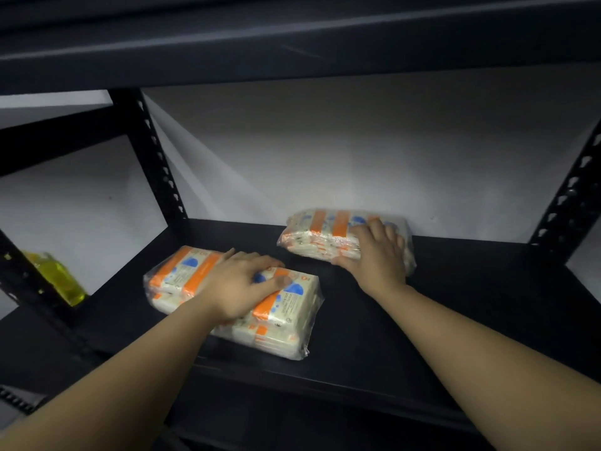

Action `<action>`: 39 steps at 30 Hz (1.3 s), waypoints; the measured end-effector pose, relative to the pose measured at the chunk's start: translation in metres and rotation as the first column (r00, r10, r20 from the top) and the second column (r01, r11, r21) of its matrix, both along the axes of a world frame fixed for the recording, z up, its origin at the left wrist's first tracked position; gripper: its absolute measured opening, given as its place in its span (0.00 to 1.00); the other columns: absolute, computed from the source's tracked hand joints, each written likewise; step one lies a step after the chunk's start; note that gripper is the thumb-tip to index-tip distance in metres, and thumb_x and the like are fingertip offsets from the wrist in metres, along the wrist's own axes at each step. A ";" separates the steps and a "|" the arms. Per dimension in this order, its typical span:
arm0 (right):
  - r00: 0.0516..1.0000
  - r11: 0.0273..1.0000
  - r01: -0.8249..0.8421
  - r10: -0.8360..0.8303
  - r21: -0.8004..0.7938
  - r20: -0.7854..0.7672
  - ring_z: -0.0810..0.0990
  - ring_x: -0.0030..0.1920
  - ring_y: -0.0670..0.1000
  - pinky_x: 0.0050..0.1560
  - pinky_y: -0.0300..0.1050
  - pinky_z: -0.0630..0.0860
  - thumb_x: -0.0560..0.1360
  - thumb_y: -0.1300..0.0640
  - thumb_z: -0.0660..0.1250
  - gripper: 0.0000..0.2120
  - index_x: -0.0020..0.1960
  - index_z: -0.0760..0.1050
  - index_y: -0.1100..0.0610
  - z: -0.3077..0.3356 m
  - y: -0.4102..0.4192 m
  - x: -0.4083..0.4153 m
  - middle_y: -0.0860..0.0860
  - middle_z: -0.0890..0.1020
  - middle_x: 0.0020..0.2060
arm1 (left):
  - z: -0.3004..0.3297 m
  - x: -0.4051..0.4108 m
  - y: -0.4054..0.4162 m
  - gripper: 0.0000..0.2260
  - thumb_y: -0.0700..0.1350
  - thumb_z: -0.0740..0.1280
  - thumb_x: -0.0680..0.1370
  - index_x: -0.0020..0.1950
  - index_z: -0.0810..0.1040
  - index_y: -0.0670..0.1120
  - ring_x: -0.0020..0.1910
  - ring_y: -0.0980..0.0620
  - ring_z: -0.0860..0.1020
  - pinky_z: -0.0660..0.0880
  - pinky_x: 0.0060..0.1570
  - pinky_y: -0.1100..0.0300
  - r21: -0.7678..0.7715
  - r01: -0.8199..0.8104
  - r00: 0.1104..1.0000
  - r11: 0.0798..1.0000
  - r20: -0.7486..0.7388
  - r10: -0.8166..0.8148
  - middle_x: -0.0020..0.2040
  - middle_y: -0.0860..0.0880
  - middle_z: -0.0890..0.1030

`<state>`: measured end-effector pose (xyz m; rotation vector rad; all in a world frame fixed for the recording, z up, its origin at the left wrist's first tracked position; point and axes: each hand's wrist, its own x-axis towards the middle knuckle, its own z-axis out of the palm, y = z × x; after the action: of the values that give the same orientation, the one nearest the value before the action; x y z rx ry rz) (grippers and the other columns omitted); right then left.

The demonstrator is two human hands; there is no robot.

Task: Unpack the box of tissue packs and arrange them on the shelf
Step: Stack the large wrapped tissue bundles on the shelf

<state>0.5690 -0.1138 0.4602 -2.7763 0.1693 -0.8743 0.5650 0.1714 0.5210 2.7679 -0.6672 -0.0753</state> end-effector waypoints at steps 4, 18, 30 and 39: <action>1.000 0.999 0.006 -0.007 -0.037 -0.014 0.70 0.62 0.57 0.61 0.54 0.69 0.67 0.37 0.78 0.32 0.65 0.75 0.50 0.002 0.010 0.019 0.51 0.75 0.60 | -0.001 0.002 0.001 0.33 0.77 0.48 0.73 0.69 0.74 0.65 0.71 0.54 0.71 0.52 0.78 0.49 -0.015 0.007 1.000 1.000 -0.015 -0.007 0.70 0.59 0.77; 0.964 0.982 0.039 0.013 0.187 -0.267 0.71 0.71 0.55 0.70 0.52 0.68 0.77 0.37 0.68 0.31 0.76 0.70 0.50 0.047 0.053 -0.032 0.50 0.74 0.72 | 0.002 0.011 0.006 0.31 0.74 0.50 0.78 0.74 0.71 0.60 0.72 0.46 0.71 0.54 0.77 0.40 0.069 0.121 0.993 0.990 -0.026 -0.119 0.71 0.51 0.76; 0.891 0.916 -0.083 0.245 0.392 -0.383 0.76 0.65 0.44 0.63 0.42 0.74 0.77 0.39 0.71 0.25 0.70 0.74 0.46 0.086 0.129 -0.084 0.43 0.78 0.66 | 0.039 0.062 0.077 0.47 0.85 0.58 0.63 0.74 0.70 0.60 0.65 0.49 0.77 0.69 0.70 0.39 0.167 0.313 0.921 0.935 -0.294 -0.256 0.68 0.55 0.78; 0.678 0.977 -0.212 0.163 0.022 -0.717 0.63 0.75 0.54 0.76 0.64 0.58 0.57 0.21 0.73 0.64 0.81 0.43 0.37 0.081 0.174 -0.070 0.46 0.63 0.77 | 0.037 0.071 0.117 0.66 0.69 0.82 0.52 0.80 0.43 0.67 0.70 0.48 0.66 0.65 0.74 0.42 0.340 0.515 0.851 0.787 -0.311 -0.423 0.73 0.53 0.65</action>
<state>0.4988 0.0601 0.5412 -2.9616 -0.0293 0.3112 0.6361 0.2884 0.5577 2.8249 -1.4121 -0.6962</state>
